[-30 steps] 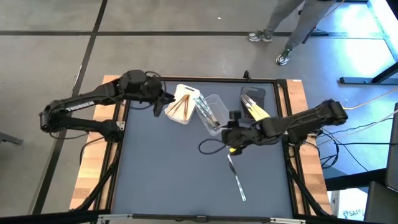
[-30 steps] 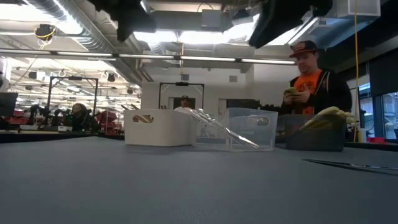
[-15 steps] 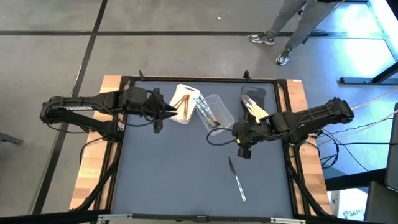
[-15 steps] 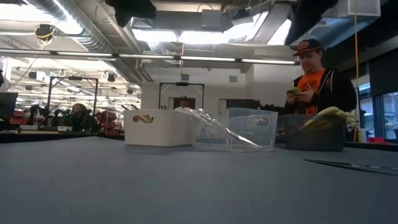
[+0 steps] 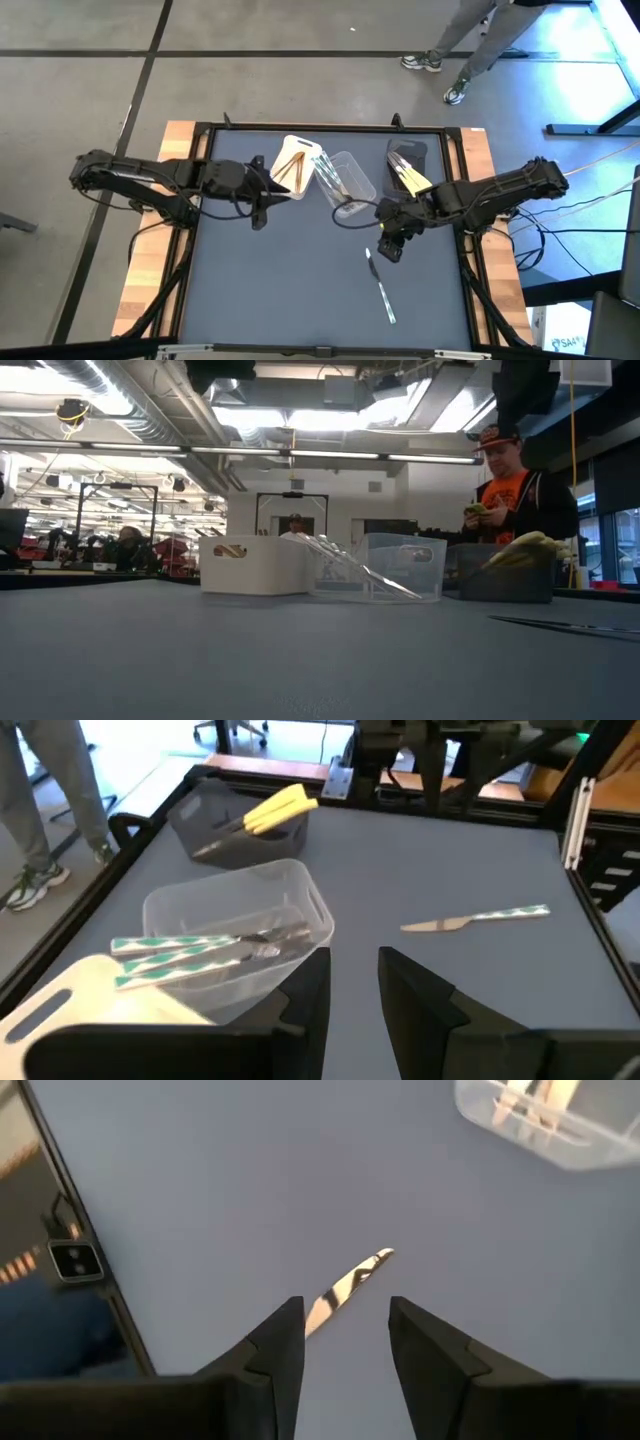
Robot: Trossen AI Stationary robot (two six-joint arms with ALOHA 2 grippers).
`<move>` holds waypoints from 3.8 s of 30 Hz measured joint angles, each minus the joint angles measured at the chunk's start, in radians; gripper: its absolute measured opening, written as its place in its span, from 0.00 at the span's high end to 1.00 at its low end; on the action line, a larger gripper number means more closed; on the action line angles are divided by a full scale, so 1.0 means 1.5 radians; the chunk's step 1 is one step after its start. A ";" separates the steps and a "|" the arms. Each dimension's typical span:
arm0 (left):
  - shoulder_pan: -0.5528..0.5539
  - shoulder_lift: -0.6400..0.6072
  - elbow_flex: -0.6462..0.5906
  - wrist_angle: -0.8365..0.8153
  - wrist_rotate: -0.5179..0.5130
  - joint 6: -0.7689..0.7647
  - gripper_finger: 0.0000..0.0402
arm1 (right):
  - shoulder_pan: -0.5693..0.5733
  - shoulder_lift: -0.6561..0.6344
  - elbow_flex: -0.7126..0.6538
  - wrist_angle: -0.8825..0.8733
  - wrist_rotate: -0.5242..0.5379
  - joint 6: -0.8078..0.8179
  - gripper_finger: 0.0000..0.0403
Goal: Sort silverware by color (type)
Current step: Put the green knife into the transparent bin
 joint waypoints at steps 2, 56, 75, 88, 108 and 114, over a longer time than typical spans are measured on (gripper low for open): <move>-0.006 0.008 0.000 -0.002 -0.007 0.001 0.80 | 0.003 0.000 0.000 -0.001 0.000 0.033 0.67; -0.054 0.083 0.000 0.026 -0.007 0.002 0.80 | 0.288 0.331 0.000 0.117 0.059 0.482 0.67; -0.066 0.082 0.000 0.026 -0.008 0.002 0.80 | 0.288 0.353 0.000 0.117 0.083 0.481 0.67; -0.066 0.082 0.000 0.026 -0.008 0.002 0.80 | 0.288 0.385 0.001 0.130 0.075 0.471 0.67; -0.066 0.082 0.000 0.028 -0.010 0.002 0.80 | 0.287 0.385 0.001 0.133 0.077 0.460 0.98; -0.066 0.082 0.000 0.028 -0.010 0.002 0.80 | 0.288 0.386 0.001 0.133 0.082 0.447 0.97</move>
